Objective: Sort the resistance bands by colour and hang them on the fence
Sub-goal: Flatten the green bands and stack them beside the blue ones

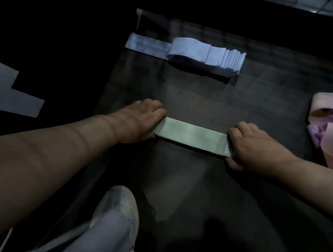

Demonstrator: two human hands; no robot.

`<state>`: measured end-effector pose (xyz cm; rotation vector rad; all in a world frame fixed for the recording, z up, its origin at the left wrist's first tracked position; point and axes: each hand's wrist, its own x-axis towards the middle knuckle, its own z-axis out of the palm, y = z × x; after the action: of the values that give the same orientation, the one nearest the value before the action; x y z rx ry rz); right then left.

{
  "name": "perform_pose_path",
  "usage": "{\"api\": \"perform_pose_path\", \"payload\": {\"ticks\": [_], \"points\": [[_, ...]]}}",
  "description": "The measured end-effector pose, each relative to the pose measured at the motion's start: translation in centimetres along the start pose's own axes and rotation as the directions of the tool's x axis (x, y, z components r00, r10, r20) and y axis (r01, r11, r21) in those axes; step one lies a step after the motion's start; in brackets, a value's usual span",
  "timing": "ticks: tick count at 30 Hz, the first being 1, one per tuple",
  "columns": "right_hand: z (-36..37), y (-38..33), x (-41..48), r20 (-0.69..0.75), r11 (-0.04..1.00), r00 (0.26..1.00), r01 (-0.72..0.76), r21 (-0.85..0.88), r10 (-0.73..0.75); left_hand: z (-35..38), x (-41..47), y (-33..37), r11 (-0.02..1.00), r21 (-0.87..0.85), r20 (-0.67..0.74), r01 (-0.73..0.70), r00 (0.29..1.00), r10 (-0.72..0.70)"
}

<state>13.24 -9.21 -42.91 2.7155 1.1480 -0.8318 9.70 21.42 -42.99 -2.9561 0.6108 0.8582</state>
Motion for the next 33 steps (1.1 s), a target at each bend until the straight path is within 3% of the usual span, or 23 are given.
{"api": "perform_pose_path", "payload": {"ticks": [14, 17, 20, 22, 23, 25, 27, 29, 33], "points": [[0.6, 1.3, -0.3, -0.035, 0.999, 0.999, 0.03, -0.017, -0.031, 0.4, -0.3, -0.5, 1.0, -0.029, -0.056, 0.008, 0.998, -0.01], [0.9, 1.5, -0.7, -0.032, 0.999, 0.999, 0.034, 0.04, -0.033, 0.4, -0.5, -0.8, 0.998, -0.053, -0.057, 0.018, 0.998, -0.021], [1.0, 1.2, -1.6, -0.061, 0.981, 0.995, -0.071, 0.182, 0.084, 0.7, -1.2, -0.5, 0.987, -0.124, -0.066, 0.107, 0.991, -0.116], [1.3, 0.8, -2.4, -0.106, 0.886, 0.95, -0.229, 0.403, 0.294, 0.9, -1.5, 0.3, 0.902, -0.333, -0.168, 0.273, 0.925, -0.342], [1.6, 0.5, -2.7, -0.091, 0.784, 0.898, -0.322, 0.531, 0.431, 0.9, -1.5, 0.7, 0.794, -0.487, -0.184, 0.364, 0.845, -0.501], [2.2, -0.1, -3.0, 0.062, 0.494, 0.776, -0.459, 0.739, 0.628, 1.1, -1.5, 1.1, 0.526, -0.694, -0.04, 0.492, 0.702, -0.711], [2.9, -0.8, -3.2, 0.226, 0.291, 0.737, -0.501, 0.815, 0.637, 1.9, -1.3, 1.6, 0.384, -0.759, 0.098, 0.526, 0.675, -0.731], [3.4, -1.2, -3.2, 0.263, 0.256, 0.753, -0.495, 0.83, 0.604, 2.6, -1.1, 2.2, 0.348, -0.793, 0.09, 0.5, 0.662, -0.744], [3.2, -1.1, -3.0, 0.176, 0.32, 0.776, -0.44, 0.839, 0.606, 3.5, -0.7, 2.9, 0.267, -0.838, 0.083, 0.476, 0.595, -0.799]]}}
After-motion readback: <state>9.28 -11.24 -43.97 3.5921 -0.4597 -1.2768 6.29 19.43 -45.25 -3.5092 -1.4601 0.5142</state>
